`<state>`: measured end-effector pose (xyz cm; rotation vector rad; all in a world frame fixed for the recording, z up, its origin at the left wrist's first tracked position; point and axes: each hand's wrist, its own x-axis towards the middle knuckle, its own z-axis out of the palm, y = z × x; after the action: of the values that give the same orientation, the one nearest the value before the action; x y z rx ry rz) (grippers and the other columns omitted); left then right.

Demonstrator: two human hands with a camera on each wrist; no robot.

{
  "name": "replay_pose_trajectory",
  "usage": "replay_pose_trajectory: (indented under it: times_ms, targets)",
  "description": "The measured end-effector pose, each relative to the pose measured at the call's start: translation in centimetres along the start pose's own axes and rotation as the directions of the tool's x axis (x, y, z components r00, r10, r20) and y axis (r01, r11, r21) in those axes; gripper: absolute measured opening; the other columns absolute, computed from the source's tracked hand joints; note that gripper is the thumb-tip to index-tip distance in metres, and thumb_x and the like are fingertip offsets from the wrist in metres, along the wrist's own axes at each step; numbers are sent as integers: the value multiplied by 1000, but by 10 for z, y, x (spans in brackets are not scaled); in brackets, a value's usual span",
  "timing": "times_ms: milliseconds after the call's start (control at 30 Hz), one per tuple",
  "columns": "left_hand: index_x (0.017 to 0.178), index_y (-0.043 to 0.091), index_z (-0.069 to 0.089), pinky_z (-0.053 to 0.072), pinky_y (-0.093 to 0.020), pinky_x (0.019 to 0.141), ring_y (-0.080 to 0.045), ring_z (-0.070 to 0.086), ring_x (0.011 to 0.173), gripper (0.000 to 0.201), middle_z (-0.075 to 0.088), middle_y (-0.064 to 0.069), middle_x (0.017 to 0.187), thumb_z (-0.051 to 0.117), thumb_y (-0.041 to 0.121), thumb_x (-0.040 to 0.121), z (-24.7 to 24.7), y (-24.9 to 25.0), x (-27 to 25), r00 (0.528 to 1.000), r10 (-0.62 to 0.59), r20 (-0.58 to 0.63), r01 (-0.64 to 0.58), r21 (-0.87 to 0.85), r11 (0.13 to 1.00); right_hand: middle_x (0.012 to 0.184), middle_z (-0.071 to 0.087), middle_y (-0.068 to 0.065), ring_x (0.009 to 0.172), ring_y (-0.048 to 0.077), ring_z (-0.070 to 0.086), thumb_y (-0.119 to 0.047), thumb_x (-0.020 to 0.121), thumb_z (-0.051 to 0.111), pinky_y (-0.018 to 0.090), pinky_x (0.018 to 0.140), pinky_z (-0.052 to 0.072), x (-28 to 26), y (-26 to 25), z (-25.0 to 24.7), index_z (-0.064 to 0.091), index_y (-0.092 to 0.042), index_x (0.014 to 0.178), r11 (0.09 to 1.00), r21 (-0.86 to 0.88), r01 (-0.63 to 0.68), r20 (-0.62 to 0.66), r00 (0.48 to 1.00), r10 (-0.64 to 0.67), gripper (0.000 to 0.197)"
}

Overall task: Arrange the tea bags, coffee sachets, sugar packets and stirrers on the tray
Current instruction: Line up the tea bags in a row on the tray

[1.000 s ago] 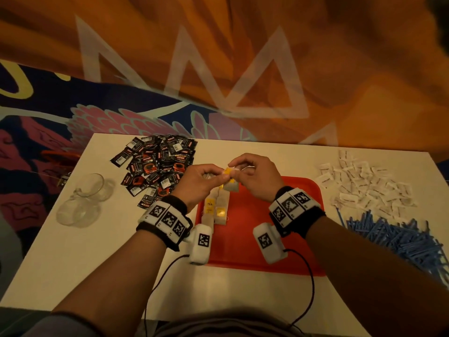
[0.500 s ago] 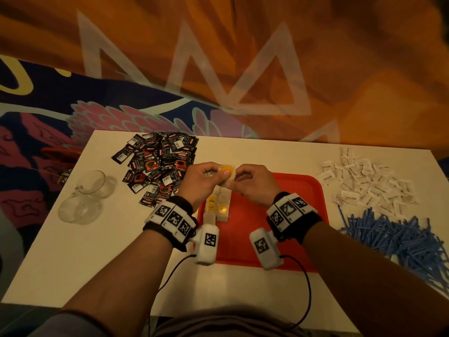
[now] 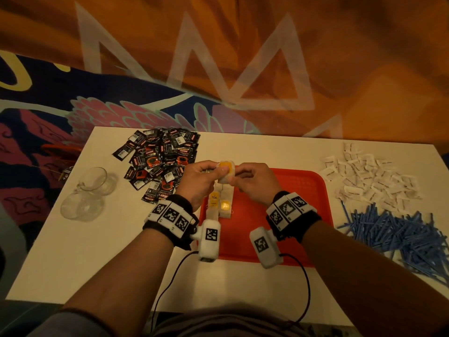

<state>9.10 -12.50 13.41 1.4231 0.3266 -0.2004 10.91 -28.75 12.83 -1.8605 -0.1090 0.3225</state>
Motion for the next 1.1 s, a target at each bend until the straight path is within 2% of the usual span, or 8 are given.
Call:
replay_pose_trajectory:
  times_ms: [200, 300, 400, 533, 633, 767, 900, 1100]
  targets:
    - [93, 4, 73, 39, -10, 47, 3, 52, 46, 12, 66, 1, 77, 75, 15, 87, -10, -28, 6, 996, 20, -90, -2, 194, 981, 85, 73, 3, 75, 11, 63, -28, 79, 80, 29, 69, 50, -2, 23, 16, 77, -9, 89, 980, -144, -135, -58, 990, 127, 22]
    - [86, 13, 76, 45, -10, 65, 7, 62, 69, 5, 71, 8, 83, 77, 18, 86, -25, -53, 8, 996, 50, -72, -17, 399, 917, 80, 68, -2, 71, 9, 60, -33, 78, 79, 27, 61, 48, -6, 42, 25, 74, -13, 88, 940, -181, -291, -54, 957, 285, 23]
    - [78, 24, 71, 39, -4, 63, 6, 60, 74, 17, 65, 17, 77, 70, 13, 90, -40, -80, 6, 1000, 25, -15, -7, 687, 727, 84, 64, -8, 69, 1, 54, -31, 83, 75, 15, 53, 42, -10, 69, 37, 71, -19, 91, 868, -282, -409, -58, 910, 410, 15]
    - [93, 19, 74, 44, -26, 76, -22, 63, 93, 14, 63, 3, 93, 62, 13, 92, -56, -116, 3, 995, -58, 76, -45, 905, 423, 96, 70, 1, 69, 5, 54, -30, 83, 75, 18, 58, 47, -13, 102, 55, 71, -18, 89, 780, -341, -525, -99, 845, 526, 13]
    - [113, 20, 72, 50, -38, 90, -28, 61, 104, 21, 64, -5, 112, 62, 23, 95, -63, -131, 2, 978, -119, 169, -129, 949, 288, 102, 70, 5, 76, 11, 55, -30, 86, 73, 16, 54, 39, -12, 116, 64, 72, -13, 98, 729, -423, -538, -72, 822, 565, 21]
    - [127, 23, 63, 51, -38, 89, -29, 60, 108, 31, 56, -2, 126, 57, 32, 97, -67, -147, 2, 943, -173, 283, -258, 954, 152, 100, 68, 2, 91, 17, 62, -32, 82, 76, 24, 71, 51, -11, 126, 72, 72, -15, 98, 700, -455, -550, -102, 814, 572, 23]
    - [136, 26, 57, 51, -38, 89, -31, 60, 109, 36, 51, -3, 136, 50, 33, 101, -68, -155, 5, 926, -204, 317, -303, 948, 94, 85, 60, -4, 74, 10, 53, -33, 79, 79, 18, 49, 36, -10, 131, 79, 66, -19, 86, 690, -411, -595, -182, 796, 578, 20]
    - [142, 27, 50, 50, -40, 95, -32, 57, 117, 41, 45, -2, 143, 49, 32, 102, -67, -154, 5, 909, -226, 351, -350, 936, 45, 84, 59, -4, 81, 12, 56, -31, 83, 74, 23, 62, 45, -10, 134, 79, 64, -18, 90, 692, -398, -602, -186, 792, 582, 18]
